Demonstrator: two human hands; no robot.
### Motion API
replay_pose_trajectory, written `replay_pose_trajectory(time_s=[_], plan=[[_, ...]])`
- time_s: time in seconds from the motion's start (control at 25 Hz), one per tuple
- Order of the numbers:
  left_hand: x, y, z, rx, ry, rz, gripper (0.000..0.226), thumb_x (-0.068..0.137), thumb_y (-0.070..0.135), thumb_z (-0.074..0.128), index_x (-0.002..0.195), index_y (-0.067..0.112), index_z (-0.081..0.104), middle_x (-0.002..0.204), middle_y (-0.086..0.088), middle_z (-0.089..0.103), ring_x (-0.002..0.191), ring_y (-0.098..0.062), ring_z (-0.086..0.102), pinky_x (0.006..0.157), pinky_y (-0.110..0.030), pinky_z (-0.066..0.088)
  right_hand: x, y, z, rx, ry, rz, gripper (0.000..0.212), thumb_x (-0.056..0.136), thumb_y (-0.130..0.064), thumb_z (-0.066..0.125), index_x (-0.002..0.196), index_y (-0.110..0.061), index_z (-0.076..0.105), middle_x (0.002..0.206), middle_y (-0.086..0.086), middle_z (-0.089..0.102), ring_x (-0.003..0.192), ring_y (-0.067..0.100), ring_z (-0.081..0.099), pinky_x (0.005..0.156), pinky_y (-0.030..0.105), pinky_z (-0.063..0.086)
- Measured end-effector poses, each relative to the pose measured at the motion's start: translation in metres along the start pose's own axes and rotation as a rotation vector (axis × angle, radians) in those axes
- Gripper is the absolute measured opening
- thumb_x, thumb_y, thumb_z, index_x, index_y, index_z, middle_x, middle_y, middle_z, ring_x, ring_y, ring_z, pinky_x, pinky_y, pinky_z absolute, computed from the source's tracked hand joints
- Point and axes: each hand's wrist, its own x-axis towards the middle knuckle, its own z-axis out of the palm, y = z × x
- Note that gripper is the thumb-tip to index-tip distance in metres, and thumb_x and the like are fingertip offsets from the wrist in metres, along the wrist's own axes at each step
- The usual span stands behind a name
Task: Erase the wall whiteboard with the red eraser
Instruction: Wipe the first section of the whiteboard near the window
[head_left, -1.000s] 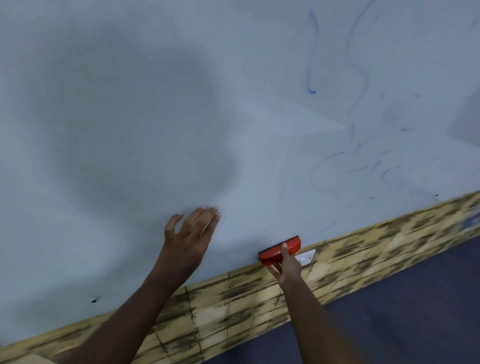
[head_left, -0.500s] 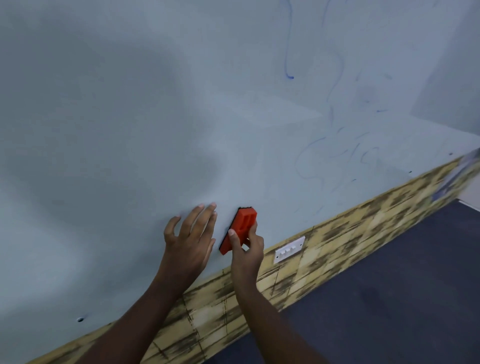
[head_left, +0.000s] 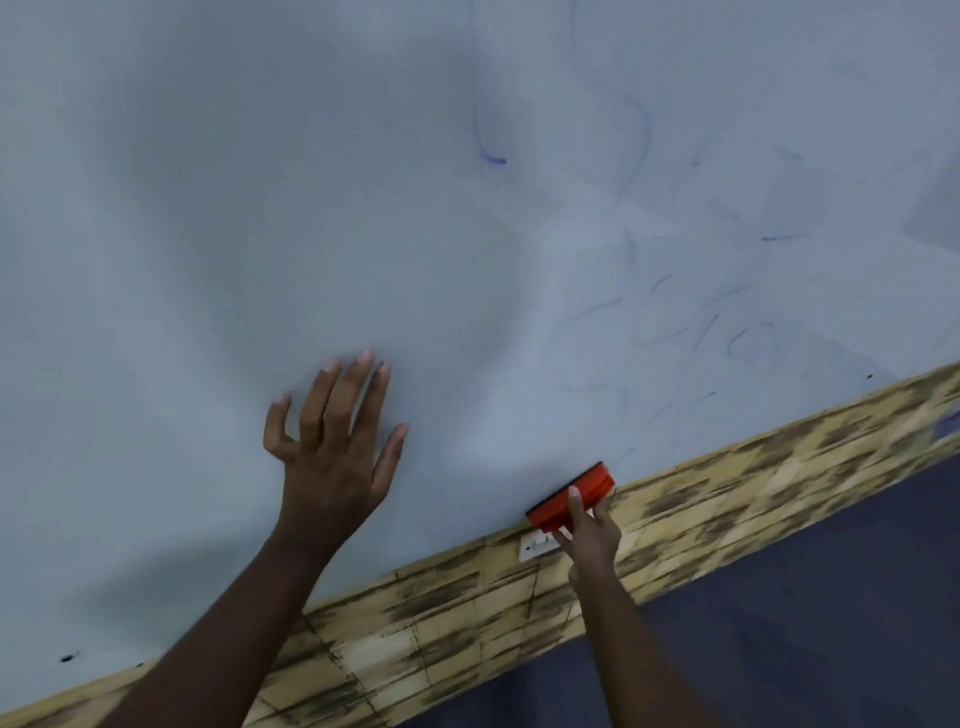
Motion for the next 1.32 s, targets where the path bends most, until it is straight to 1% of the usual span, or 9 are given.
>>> replay_pose_trajectory(time_s=[0.12, 0.24, 0.36, 0.44, 0.56, 0.72, 1.0, 1.12, 1.32], plan=[[-0.013, 0.006, 0.020, 0.105, 0.005, 0.028, 0.077, 0.105, 0.041, 0.056, 0.167, 0.007, 0.027, 0.176, -0.013, 0.015, 0.164, -0.033, 0.012, 0.129, -0.061, 0.000, 0.035, -0.007, -0.025, 0.017, -0.019, -0.007, 0.037, 0.093, -0.026, 0.077, 0.128, -0.018, 0.069, 0.120, 0.010, 0.072, 0.110, 0.035, 0.070, 0.075, 0.041, 0.063], [-0.015, 0.006, 0.030, 0.147, 0.059, 0.033, 0.076, 0.104, 0.044, 0.049, 0.166, 0.006, 0.028, 0.176, -0.014, 0.016, 0.164, -0.034, 0.011, 0.129, -0.060, -0.001, 0.059, -0.004, -0.041, -0.066, -0.028, -0.049, 0.018, 0.088, -0.030, 0.081, 0.104, -0.024, 0.076, 0.108, 0.007, 0.074, 0.110, 0.037, 0.070, 0.088, 0.053, 0.061], [-0.017, 0.006, 0.033, 0.162, 0.068, 0.039, 0.074, 0.105, 0.045, 0.047, 0.165, 0.005, 0.030, 0.176, -0.015, 0.018, 0.164, -0.034, 0.011, 0.130, -0.059, 0.000, 0.059, -0.009, -0.050, -0.146, -0.020, -0.135, 0.040, 0.077, -0.054, 0.084, 0.090, -0.018, 0.074, 0.083, -0.003, 0.063, 0.086, 0.022, 0.065, 0.089, 0.060, 0.059], [-0.019, 0.006, 0.034, 0.167, 0.069, 0.032, 0.074, 0.105, 0.045, 0.046, 0.165, 0.005, 0.029, 0.176, -0.014, 0.018, 0.164, -0.034, 0.011, 0.130, -0.059, 0.000, 0.054, -0.033, -0.043, -0.216, 0.066, -0.281, 0.048, 0.075, -0.064, 0.080, 0.098, -0.022, 0.075, 0.079, -0.007, 0.060, 0.078, 0.014, 0.059, 0.086, 0.051, 0.058], [-0.019, 0.008, 0.035, 0.166, 0.069, 0.018, 0.076, 0.104, 0.045, 0.048, 0.166, 0.006, 0.029, 0.176, -0.013, 0.017, 0.164, -0.033, 0.011, 0.130, -0.058, 0.000, 0.040, -0.078, -0.014, -0.258, 0.166, -0.560, 0.059, 0.091, -0.042, 0.076, 0.141, -0.013, 0.062, 0.101, 0.002, 0.054, 0.087, 0.016, 0.058, 0.083, 0.038, 0.058], [-0.018, 0.012, 0.033, 0.156, 0.062, 0.001, 0.080, 0.099, 0.043, 0.052, 0.166, 0.007, 0.028, 0.176, -0.013, 0.017, 0.164, -0.033, 0.011, 0.130, -0.058, 0.000, -0.014, -0.076, 0.026, -0.390, 0.033, -0.887, 0.060, 0.087, -0.029, 0.079, 0.140, -0.010, 0.058, 0.102, 0.003, 0.049, 0.088, 0.015, 0.051, 0.076, 0.017, 0.049], [-0.017, 0.014, 0.029, 0.126, 0.030, -0.009, 0.078, 0.101, 0.041, 0.052, 0.167, 0.007, 0.026, 0.177, -0.012, 0.015, 0.164, -0.033, 0.009, 0.130, -0.057, -0.001, -0.029, 0.003, 0.013, -1.062, -0.354, -1.299, 0.079, 0.085, -0.040, 0.071, 0.154, -0.039, 0.034, 0.113, 0.009, 0.057, 0.096, 0.028, 0.055, 0.074, 0.047, 0.053], [-0.019, 0.013, 0.027, 0.122, 0.001, 0.000, 0.077, 0.103, 0.042, 0.050, 0.167, 0.007, 0.025, 0.177, -0.012, 0.012, 0.164, -0.033, 0.007, 0.130, -0.058, -0.001, -0.032, -0.015, 0.011, -0.918, -0.319, -1.136, 0.087, 0.080, -0.029, 0.087, 0.155, -0.031, 0.042, 0.118, 0.005, 0.054, 0.102, 0.024, 0.056, 0.078, 0.041, 0.055], [-0.021, 0.014, 0.026, 0.126, -0.029, -0.002, 0.077, 0.105, 0.043, 0.049, 0.168, 0.009, 0.022, 0.178, -0.012, 0.009, 0.165, -0.032, 0.005, 0.130, -0.058, -0.001, -0.017, -0.110, 0.022, -0.254, 0.017, -0.604, 0.057, 0.089, -0.035, 0.079, 0.142, -0.022, 0.061, 0.106, -0.002, 0.053, 0.094, 0.006, 0.059, 0.088, 0.045, 0.060]])
